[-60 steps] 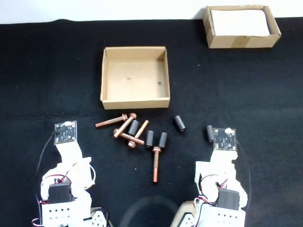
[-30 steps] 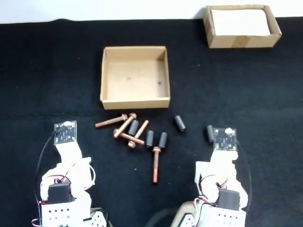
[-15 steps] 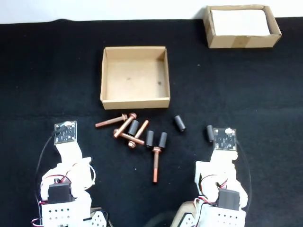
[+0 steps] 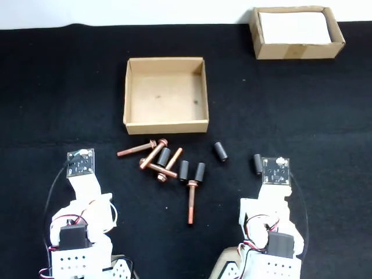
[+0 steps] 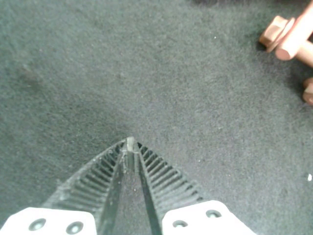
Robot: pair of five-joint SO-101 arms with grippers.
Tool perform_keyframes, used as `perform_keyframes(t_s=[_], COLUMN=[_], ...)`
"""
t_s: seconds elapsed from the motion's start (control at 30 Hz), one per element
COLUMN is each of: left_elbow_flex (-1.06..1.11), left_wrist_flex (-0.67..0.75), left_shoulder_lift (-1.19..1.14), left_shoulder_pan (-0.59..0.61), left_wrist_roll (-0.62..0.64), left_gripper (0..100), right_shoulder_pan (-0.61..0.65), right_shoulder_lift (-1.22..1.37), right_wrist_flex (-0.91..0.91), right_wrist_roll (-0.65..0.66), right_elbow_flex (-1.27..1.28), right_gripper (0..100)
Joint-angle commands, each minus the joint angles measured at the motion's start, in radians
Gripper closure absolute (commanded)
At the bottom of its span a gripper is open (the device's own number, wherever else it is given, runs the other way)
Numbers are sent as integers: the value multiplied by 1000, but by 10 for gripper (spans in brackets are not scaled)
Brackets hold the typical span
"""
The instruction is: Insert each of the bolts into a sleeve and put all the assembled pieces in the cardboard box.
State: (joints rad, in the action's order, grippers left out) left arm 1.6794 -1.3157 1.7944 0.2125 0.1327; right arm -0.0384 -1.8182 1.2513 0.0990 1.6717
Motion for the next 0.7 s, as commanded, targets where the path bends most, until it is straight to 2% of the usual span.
perform_keyframes(t_s=[0.0,0.13,0.23,0.33,0.43,0.53,0.67], left_elbow_flex=[18,15,13,-16,-142,-351,-641], left_wrist_flex=[-8,2,94,203,258,222,23], left_shoulder_lift=[12,15,15,13,12,8,-47], left_shoulder_pan=[-12,-24,-38,12,33,8,-59], left_wrist_roll=[-3,-3,0,-12,-110,-147,-147], left_gripper=[991,990,990,990,990,990,990], right_shoulder_pan=[-2,-2,-2,-2,-2,-2,-2], right_shoulder_lift=[-13,-13,-13,-13,-13,-13,-13], right_wrist_flex=[-4,-4,-4,-4,-4,-4,-4], right_wrist_roll=[-6,-6,-6,-6,-6,-6,-6], right_elbow_flex=[140,140,140,140,140,140,140], right_gripper=[984,984,984,984,984,984,984])
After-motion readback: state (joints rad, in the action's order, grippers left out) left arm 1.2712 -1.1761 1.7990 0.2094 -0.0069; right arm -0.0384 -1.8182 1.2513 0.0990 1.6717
